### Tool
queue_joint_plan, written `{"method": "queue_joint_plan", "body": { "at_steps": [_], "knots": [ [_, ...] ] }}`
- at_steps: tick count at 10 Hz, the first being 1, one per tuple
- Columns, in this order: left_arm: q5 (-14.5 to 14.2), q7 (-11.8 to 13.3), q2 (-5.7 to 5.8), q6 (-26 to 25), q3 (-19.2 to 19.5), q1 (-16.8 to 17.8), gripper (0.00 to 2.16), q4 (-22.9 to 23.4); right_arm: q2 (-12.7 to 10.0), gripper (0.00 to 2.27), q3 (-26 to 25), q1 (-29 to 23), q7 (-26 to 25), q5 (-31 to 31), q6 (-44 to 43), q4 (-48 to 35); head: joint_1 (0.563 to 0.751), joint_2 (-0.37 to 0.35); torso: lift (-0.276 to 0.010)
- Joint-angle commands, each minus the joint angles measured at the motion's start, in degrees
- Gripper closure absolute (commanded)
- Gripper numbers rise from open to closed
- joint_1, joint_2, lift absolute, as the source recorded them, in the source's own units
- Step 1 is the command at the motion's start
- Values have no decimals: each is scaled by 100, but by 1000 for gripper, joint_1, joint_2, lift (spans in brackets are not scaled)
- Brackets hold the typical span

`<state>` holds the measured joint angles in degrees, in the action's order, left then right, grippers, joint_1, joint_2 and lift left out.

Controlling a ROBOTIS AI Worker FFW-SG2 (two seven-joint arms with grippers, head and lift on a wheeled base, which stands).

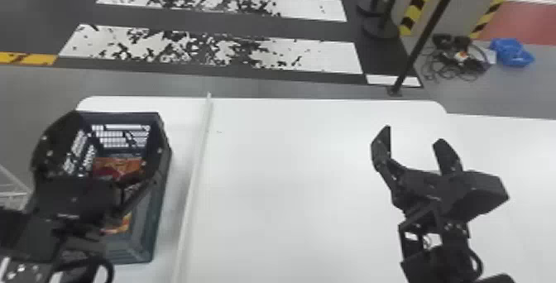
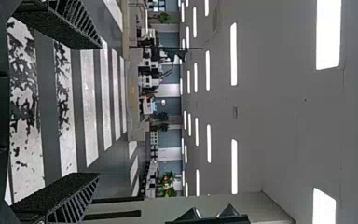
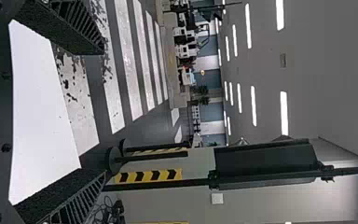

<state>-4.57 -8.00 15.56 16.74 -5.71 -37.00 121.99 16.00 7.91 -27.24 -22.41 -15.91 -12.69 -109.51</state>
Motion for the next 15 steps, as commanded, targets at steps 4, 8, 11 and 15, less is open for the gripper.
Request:
{"method": "queue_joint_plan", "body": {
  "at_steps": [4, 8, 11, 15],
  "knots": [
    [0, 0, 0, 0, 0, 0, -2, 0, 0, -2, 0, 0, 0, 0, 0, 0, 695, -96, -29],
    [0, 0, 0, 0, 0, 0, -2, 0, 0, -2, 0, 0, 0, 0, 0, 0, 695, -96, -29],
    [0, 0, 0, 0, 0, 0, -2, 0, 0, -2, 0, 0, 0, 0, 0, 0, 695, -96, -29],
    [0, 0, 0, 0, 0, 0, -2, 0, 0, -2, 0, 0, 0, 0, 0, 0, 695, -96, -29]
  ]
}}
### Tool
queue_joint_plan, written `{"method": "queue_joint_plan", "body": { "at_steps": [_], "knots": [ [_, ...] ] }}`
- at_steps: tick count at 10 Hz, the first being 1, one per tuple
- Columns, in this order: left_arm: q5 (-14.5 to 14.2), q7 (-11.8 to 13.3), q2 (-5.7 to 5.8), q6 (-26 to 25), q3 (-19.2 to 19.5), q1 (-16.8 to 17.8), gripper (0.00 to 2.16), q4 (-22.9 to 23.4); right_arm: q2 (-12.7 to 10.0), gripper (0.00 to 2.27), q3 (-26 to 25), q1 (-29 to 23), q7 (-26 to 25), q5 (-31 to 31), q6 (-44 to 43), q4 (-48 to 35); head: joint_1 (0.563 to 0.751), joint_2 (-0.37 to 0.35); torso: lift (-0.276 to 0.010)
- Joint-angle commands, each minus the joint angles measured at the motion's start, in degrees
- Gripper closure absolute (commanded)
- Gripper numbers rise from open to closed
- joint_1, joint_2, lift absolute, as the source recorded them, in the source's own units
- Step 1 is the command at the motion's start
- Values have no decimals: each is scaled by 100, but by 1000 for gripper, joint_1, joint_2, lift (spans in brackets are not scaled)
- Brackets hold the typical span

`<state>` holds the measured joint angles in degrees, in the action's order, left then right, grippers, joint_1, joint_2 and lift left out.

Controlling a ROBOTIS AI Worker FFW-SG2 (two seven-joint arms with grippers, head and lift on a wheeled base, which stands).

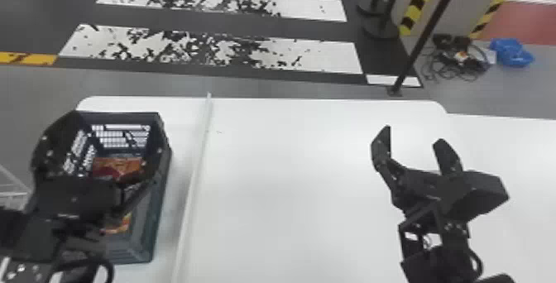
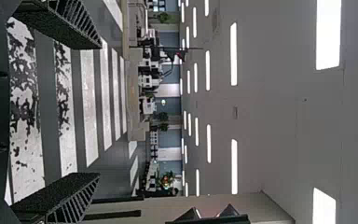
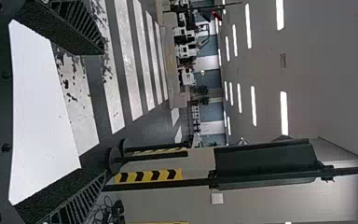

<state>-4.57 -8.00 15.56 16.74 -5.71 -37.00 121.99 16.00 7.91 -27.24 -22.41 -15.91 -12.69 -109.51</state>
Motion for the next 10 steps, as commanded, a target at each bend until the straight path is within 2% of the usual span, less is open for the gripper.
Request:
{"method": "queue_joint_plan", "body": {
  "at_steps": [1, 10],
  "knots": [
    [0, 0, 0, 0, 0, 0, -2, 0, 0, -2, 0, 0, 0, 0, 0, 0, 695, -96, -29],
    [0, 0, 0, 0, 0, 0, -2, 0, 0, -2, 0, 0, 0, 0, 0, 0, 695, -96, -29]
  ]
}}
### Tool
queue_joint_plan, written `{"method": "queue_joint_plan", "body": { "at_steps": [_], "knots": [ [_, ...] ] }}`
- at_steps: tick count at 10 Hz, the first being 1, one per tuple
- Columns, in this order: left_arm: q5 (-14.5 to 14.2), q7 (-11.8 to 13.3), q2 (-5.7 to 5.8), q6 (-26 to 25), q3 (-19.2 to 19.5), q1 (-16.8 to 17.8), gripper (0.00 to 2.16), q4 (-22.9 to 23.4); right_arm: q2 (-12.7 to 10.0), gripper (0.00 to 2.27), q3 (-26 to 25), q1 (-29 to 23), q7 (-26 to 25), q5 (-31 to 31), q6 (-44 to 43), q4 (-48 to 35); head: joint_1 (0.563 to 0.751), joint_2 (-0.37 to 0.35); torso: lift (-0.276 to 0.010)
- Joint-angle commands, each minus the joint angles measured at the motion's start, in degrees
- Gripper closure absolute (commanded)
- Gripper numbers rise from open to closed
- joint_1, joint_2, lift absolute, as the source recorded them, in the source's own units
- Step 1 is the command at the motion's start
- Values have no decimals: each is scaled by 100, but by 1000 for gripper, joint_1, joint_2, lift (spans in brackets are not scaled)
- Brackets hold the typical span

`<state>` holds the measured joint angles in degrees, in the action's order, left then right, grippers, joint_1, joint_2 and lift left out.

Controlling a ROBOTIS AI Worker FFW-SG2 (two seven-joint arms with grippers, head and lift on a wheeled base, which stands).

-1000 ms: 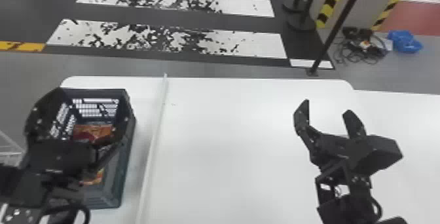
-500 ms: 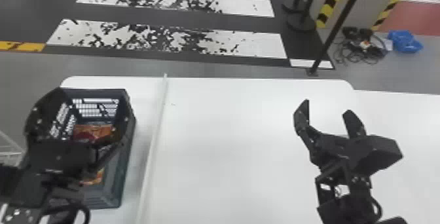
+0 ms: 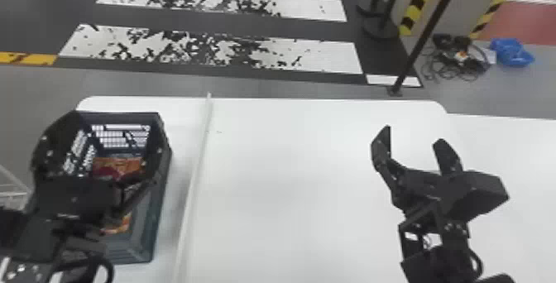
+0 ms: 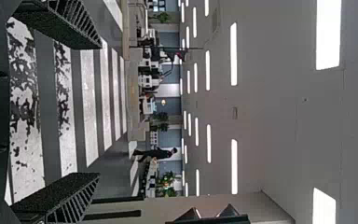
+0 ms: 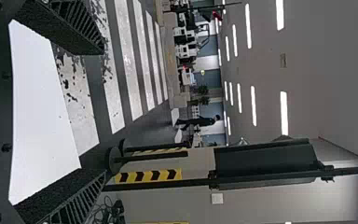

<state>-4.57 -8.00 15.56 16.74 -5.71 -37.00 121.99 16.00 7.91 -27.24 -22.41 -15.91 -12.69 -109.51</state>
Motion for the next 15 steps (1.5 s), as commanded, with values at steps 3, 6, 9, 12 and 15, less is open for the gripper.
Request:
{"method": "queue_joint_plan", "body": {
  "at_steps": [3, 6, 9, 12, 15],
  "knots": [
    [0, 0, 0, 0, 0, 0, -2, 0, 0, -2, 0, 0, 0, 0, 0, 0, 695, -96, -29],
    [0, 0, 0, 0, 0, 0, -2, 0, 0, -2, 0, 0, 0, 0, 0, 0, 695, -96, -29],
    [0, 0, 0, 0, 0, 0, -2, 0, 0, -2, 0, 0, 0, 0, 0, 0, 695, -96, -29],
    [0, 0, 0, 0, 0, 0, -2, 0, 0, -2, 0, 0, 0, 0, 0, 0, 695, -96, -29],
    [0, 0, 0, 0, 0, 0, -2, 0, 0, -2, 0, 0, 0, 0, 0, 0, 695, -96, -29]
  ]
}}
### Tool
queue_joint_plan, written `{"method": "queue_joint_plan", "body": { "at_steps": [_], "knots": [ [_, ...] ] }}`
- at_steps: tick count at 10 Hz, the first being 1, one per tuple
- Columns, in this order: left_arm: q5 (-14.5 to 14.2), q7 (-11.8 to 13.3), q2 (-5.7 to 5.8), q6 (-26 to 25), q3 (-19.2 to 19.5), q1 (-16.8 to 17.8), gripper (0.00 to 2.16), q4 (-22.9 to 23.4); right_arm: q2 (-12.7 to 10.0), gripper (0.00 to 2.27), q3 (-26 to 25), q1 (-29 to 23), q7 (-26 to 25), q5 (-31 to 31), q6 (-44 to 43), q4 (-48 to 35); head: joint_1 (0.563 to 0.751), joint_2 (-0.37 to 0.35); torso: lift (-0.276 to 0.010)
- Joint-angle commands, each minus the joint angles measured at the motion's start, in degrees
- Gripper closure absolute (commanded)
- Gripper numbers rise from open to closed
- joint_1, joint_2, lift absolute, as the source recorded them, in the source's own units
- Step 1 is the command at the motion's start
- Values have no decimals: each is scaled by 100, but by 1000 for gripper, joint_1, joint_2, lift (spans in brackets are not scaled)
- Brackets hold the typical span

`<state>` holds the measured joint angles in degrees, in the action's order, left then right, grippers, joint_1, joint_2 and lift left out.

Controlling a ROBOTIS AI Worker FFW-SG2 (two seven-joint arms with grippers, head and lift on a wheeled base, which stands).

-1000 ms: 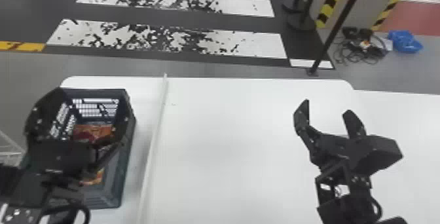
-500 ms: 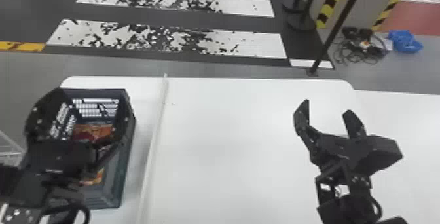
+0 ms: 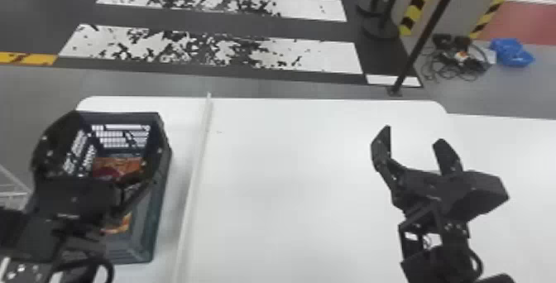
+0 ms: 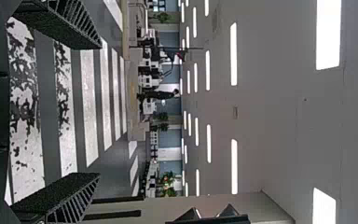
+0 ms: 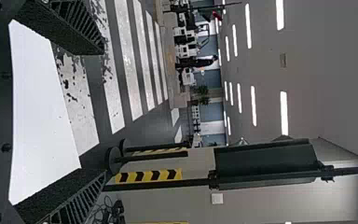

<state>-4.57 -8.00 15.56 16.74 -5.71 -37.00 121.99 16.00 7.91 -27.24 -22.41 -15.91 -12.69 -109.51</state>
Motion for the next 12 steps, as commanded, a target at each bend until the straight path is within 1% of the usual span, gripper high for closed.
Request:
{"method": "queue_joint_plan", "body": {
  "at_steps": [1, 12],
  "knots": [
    [0, 0, 0, 0, 0, 0, -2, 0, 0, -2, 0, 0, 0, 0, 0, 0, 695, -96, -29],
    [0, 0, 0, 0, 0, 0, -2, 0, 0, -2, 0, 0, 0, 0, 0, 0, 695, -96, -29]
  ]
}}
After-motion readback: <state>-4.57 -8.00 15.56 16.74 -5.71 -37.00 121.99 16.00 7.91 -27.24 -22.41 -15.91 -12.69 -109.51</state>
